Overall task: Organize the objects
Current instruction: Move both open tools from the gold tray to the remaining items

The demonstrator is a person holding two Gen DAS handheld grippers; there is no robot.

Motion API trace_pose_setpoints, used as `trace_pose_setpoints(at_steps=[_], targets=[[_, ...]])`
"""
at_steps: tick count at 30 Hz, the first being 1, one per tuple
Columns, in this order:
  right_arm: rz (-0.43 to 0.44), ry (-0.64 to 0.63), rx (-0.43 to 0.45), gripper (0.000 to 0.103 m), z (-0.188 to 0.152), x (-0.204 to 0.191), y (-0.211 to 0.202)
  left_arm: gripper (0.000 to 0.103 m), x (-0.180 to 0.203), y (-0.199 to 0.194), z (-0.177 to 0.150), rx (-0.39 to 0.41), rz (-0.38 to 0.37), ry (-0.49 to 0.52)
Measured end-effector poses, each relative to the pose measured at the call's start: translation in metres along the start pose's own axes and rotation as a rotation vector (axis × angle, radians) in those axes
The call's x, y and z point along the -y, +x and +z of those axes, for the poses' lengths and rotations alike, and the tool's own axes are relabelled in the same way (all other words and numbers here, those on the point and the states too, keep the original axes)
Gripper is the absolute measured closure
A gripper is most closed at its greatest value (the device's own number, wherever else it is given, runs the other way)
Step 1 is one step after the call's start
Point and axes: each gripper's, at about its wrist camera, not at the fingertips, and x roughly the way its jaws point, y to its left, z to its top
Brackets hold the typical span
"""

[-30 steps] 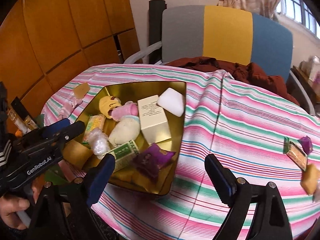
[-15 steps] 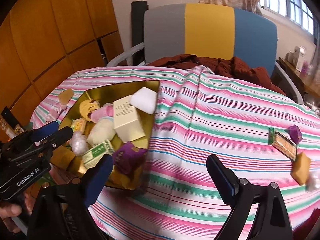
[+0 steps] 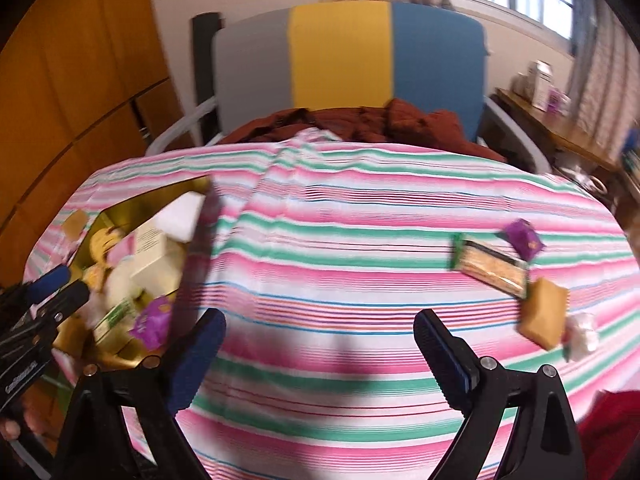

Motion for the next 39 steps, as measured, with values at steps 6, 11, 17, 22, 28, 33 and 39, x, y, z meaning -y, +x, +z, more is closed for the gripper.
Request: trace_pose_setpoints(at_steps=[6,11,17,22,28,33,39], targets=[[-0.073,0.105,0.004,0.007,0.011,0.055,-0.008,0.054,0.023,0.010,0.007,-0.008,-0.038,0.052],[-0.145,0.205,0.027,0.005,0.018,0.109,-0.013,0.054,0.043,0.018,0.012,-0.018,-0.065,0.097],[-0.238,0.392,0.052,0.005,0.015,0.187,-0.007,0.054,0.069,0.029,0.016,-0.033,-0.096,0.151],[-0.205,0.638,0.067,0.005,-0.007,0.240,-0.001,0.054,0.090,0.042,0.019,-0.060,-0.125,0.190],[-0.174,0.759,0.139,0.001,-0.017,0.259,-0.011,0.054,0.122,0.062,0.022,-0.109,-0.188,0.235],[-0.130,0.804,0.150,0.001,-0.019,0.263,-0.011,0.054,0.157,0.082,0.026,-0.145,-0.242,0.292],[-0.072,0.867,0.183,0.000,-0.027,0.272,-0.012,0.054,0.204,0.113,0.031,-0.223,-0.336,0.390]])
